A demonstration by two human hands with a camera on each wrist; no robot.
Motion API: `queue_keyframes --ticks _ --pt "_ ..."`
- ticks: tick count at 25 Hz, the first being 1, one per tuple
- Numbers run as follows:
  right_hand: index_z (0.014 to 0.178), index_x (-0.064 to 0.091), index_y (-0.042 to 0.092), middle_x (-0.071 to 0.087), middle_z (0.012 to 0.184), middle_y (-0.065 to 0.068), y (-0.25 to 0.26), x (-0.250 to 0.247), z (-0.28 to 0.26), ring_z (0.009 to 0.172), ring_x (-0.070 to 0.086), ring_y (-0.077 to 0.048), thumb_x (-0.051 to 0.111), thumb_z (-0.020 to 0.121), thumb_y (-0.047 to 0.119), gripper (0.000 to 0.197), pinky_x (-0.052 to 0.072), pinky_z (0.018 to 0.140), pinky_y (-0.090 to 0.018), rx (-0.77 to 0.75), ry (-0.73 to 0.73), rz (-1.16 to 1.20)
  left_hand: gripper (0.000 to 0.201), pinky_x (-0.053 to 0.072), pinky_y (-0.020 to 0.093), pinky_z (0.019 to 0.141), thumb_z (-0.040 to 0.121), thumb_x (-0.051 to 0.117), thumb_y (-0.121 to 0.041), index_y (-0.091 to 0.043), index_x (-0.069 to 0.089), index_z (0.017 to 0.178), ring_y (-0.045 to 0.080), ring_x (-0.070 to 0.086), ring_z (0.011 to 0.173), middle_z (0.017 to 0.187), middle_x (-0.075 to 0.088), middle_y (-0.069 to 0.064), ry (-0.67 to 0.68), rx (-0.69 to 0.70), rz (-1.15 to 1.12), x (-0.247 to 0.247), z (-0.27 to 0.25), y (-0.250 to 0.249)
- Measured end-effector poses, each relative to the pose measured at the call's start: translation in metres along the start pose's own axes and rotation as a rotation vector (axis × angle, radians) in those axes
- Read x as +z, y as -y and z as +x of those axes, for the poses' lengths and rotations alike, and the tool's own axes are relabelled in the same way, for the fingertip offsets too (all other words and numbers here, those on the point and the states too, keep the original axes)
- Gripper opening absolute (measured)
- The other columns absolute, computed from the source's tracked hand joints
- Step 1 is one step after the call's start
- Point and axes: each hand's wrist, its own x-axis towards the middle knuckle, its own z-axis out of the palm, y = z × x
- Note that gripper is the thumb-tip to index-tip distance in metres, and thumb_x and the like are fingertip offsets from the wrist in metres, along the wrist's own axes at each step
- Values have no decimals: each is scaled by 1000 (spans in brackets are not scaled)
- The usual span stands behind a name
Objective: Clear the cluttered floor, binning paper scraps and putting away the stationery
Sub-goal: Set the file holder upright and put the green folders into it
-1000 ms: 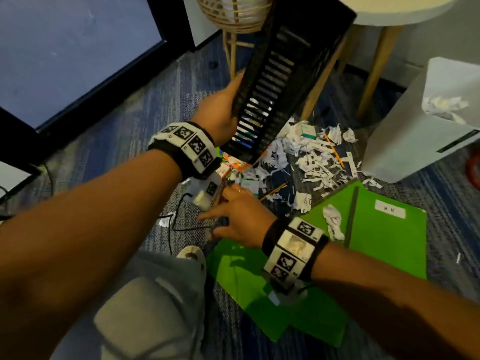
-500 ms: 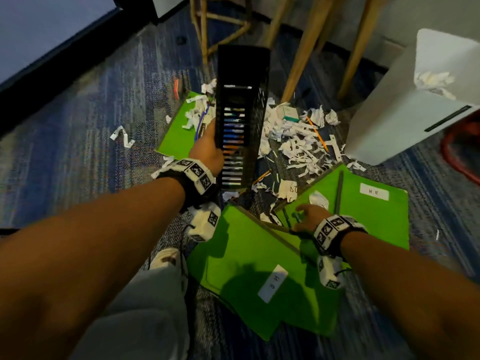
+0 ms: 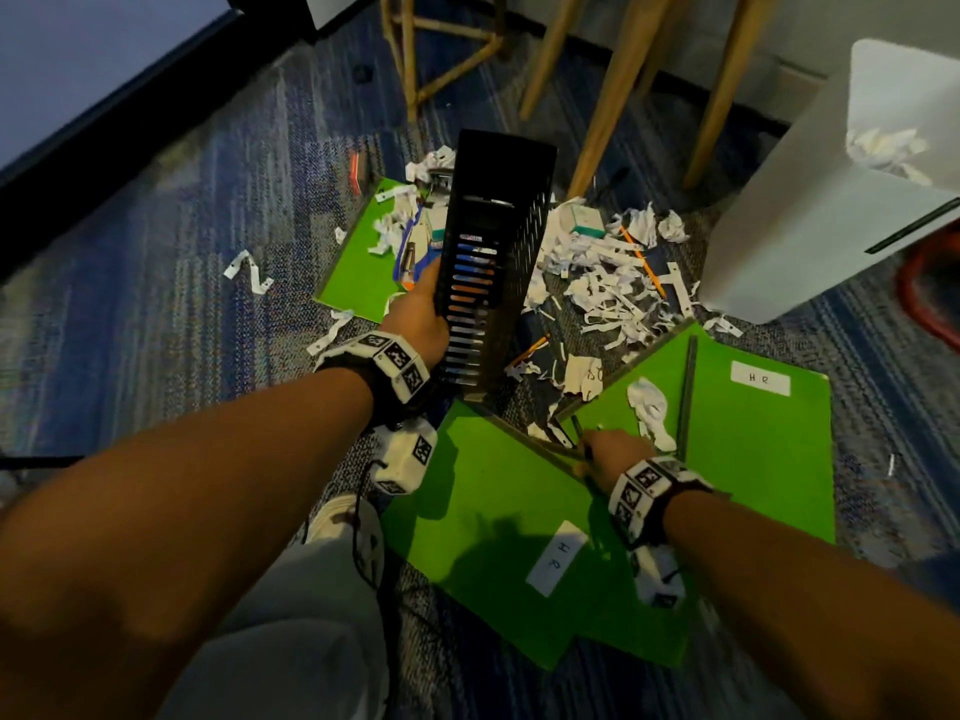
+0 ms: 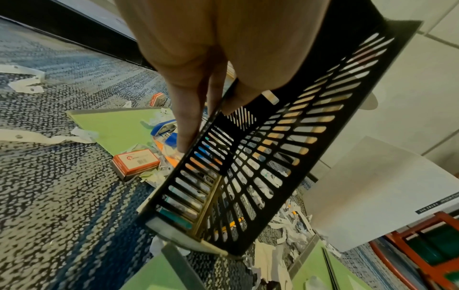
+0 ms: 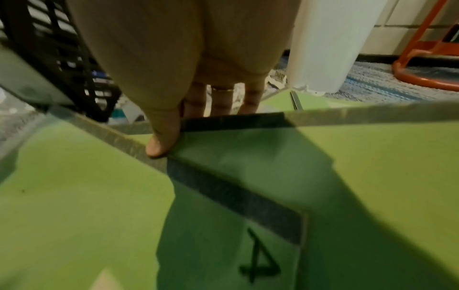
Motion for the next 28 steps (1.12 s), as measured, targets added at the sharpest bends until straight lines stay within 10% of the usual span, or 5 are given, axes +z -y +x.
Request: queue_keyframes --ticks 5,10,15,22,28 --pt "87 51 27 57 76 7 -25 -77 -3 69 55 -11 61 89 12 18 41 58 -23 11 -209 155 67 42 34 83 92 45 -2 -22 19 150 36 58 108 122 59 17 -4 -27 -61 3 4 -5" --pt "136 43 32 63 116 -11 -64 -123 -9 90 60 -25 71 85 20 59 48 79 -31 -54 -334 287 66 38 31 89 92 46 1 -14 19 150 36 52 118 131 54 18 30 -6 -102 15 -1 -13" --pt "131 50 19 65 108 -14 -124 -58 -13 80 57 -25 67 87 15 48 51 71 -30 277 -113 155 64 35 27 86 92 47 1 -13 21 149 36 51 119 133 53 19 46 -7 -122 19 -2 -11" --pt "136 49 29 63 124 -12 -82 10 1 102 62 -30 53 96 15 43 50 81 -32 92 -182 386 68 37 26 77 93 43 3 -17 15 151 30 59 97 131 55 18 -9 -67 -71 21 7 0" --pt "151 -11 31 40 146 -13 -38 63 -19 128 46 -32 89 56 45 138 44 102 -45 -9 198 250 66 41 35 101 92 52 0 -14 23 149 31 50 124 136 51 11 -66 -55 -213 33 22 6"
